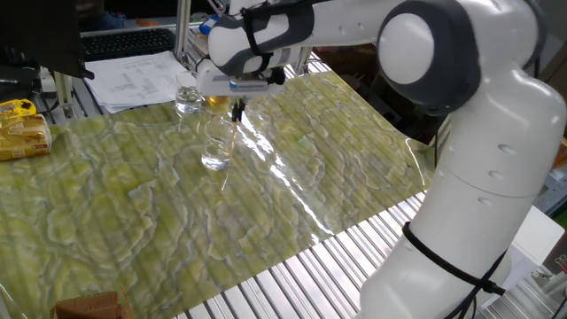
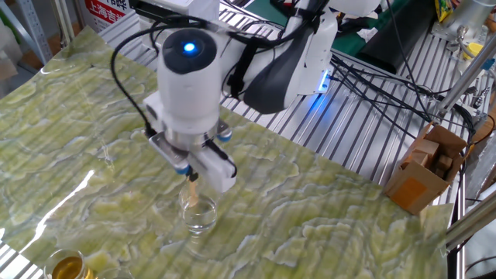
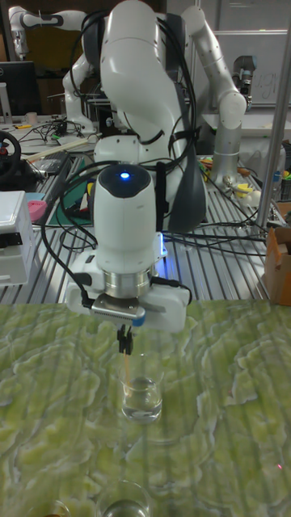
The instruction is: Stir the beaker with a glass rod
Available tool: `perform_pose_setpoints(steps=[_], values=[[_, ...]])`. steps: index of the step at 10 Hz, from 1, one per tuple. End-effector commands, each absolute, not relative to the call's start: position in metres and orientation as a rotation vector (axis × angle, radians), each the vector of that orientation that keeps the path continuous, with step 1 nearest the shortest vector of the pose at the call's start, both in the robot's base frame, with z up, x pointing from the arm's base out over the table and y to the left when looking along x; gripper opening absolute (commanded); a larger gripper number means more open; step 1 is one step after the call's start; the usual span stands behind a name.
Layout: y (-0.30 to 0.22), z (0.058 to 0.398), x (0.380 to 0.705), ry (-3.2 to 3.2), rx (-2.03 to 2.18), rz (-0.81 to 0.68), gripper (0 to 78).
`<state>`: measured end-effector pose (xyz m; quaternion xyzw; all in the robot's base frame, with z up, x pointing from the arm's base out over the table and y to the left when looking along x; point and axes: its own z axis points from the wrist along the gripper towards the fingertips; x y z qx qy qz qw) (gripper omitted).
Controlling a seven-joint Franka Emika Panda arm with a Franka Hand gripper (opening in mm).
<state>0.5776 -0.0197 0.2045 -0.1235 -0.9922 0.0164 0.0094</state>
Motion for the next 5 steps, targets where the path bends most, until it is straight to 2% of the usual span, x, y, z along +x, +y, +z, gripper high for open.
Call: perform_pose_setpoints(steps=[1,5], values=[[-0.003,0.209,0.570,-3.086,-0.453,0.023,1.2],[0.029,0.208,0.563,-3.069,-0.544,0.019,1.2]])
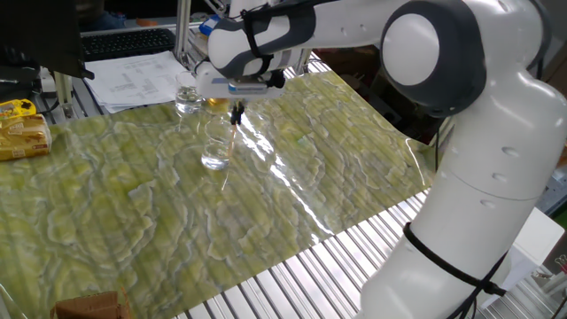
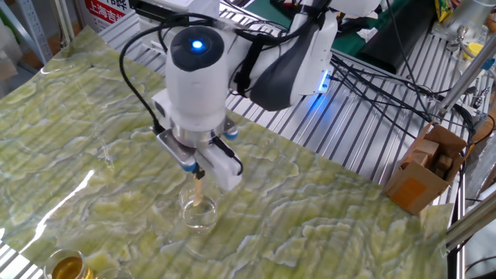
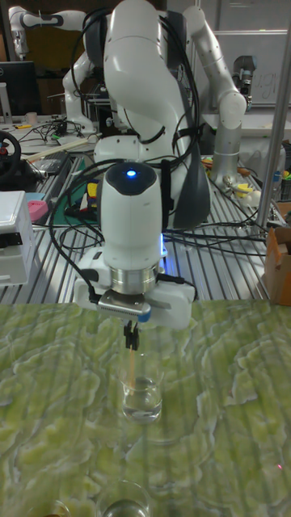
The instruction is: Stir the beaker with a glass rod
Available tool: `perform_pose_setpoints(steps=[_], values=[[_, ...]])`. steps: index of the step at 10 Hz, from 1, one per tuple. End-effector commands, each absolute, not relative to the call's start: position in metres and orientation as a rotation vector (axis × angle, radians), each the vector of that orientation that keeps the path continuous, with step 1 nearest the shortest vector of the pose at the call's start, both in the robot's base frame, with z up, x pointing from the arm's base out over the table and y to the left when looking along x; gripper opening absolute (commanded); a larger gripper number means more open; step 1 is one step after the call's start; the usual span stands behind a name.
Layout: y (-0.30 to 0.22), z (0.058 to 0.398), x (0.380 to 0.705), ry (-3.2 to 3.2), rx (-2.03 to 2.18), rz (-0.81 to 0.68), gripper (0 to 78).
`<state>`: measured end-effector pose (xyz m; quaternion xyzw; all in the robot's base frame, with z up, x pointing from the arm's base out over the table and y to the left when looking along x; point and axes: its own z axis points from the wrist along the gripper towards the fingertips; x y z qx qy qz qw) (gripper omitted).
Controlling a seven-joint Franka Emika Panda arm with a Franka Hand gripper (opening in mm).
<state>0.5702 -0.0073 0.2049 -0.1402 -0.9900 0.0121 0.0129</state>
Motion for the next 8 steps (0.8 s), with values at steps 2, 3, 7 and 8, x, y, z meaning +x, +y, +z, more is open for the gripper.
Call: perform_pose_setpoints(steps=[2,3,7,8], values=[[0.030,0.206,0.566,-3.069,-0.559,0.003,1.2],[0.031,0.206,0.571,-3.071,-0.571,-0.003,1.2],[0.009,0.205,0.612,-3.108,-0.486,0.044,1.2],[-0.001,0.203,0.613,-3.117,-0.455,0.044,1.2]])
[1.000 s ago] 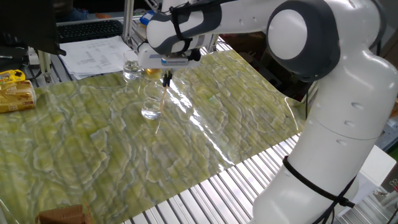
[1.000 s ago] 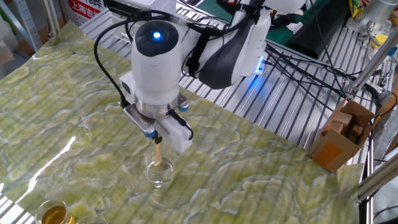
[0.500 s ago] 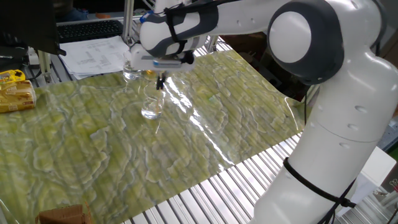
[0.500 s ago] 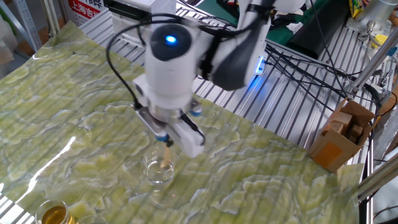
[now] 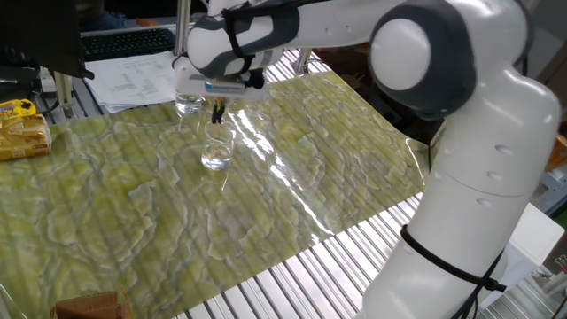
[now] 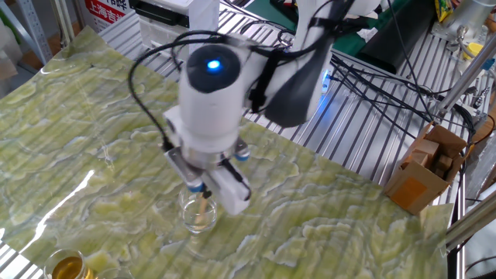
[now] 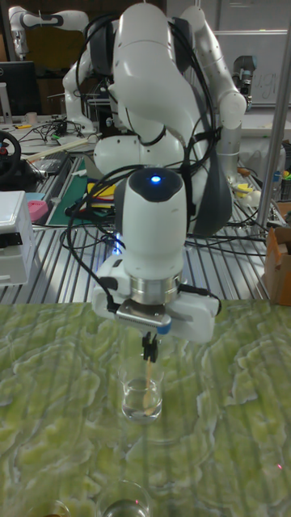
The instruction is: Stir the beaker with a glass rod
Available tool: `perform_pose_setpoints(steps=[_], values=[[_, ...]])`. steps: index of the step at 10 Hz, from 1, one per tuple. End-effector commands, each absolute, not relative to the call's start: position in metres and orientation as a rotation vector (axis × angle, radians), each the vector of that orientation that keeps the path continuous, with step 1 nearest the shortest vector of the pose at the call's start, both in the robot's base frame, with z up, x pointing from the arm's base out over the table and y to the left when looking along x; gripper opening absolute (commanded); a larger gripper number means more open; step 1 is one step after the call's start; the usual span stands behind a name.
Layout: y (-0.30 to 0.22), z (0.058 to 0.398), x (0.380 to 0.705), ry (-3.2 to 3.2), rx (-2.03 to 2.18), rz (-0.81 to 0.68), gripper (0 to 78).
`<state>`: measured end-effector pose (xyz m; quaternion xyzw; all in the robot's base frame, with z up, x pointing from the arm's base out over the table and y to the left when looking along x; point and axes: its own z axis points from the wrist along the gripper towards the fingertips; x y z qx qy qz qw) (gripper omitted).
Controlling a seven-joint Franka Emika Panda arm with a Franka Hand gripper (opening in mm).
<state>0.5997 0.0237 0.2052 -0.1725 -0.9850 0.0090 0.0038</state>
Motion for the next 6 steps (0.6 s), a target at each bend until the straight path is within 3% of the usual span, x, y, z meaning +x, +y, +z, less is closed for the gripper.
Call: perform_pose_setpoints(steps=[1,6], values=[[-0.008,0.204,0.612,-3.116,-0.433,0.044,1.2],[-0.005,0.213,0.578,-3.088,-0.469,0.033,1.2]])
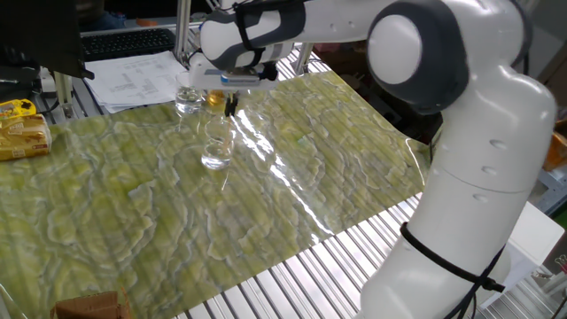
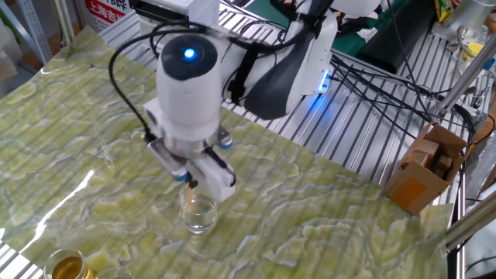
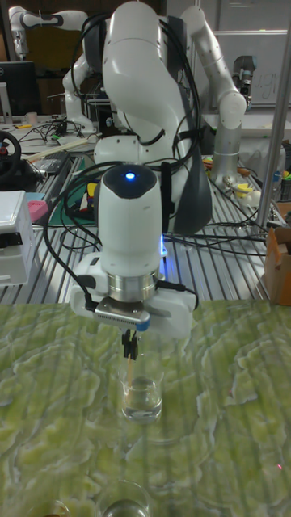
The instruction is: Stir the beaker with a glass rod
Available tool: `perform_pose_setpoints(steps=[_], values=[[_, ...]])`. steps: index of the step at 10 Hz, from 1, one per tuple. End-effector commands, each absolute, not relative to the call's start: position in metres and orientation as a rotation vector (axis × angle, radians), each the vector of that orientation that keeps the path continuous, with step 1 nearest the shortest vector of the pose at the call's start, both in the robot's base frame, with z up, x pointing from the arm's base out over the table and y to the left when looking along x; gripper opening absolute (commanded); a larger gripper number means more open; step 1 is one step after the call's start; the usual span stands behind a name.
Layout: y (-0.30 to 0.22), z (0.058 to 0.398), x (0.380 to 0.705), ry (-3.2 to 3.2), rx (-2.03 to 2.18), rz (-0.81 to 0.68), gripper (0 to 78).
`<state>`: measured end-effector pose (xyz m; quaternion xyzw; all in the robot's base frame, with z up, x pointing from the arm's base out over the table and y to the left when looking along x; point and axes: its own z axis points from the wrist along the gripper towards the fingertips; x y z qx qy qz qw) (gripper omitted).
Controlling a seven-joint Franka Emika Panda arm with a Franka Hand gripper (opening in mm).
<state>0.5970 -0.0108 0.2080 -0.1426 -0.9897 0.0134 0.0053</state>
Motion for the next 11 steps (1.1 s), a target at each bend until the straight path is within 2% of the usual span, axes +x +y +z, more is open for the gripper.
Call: perform_pose_setpoints(steps=[1,5,9,11], values=[[-0.004,0.213,0.578,-3.086,-0.472,0.034,1.2],[0.032,0.213,0.572,-3.060,-0.568,0.015,1.2],[0.024,0.206,0.602,-3.077,-0.504,0.021,1.2],[0.015,0.205,0.604,-3.088,-0.440,0.018,1.2]])
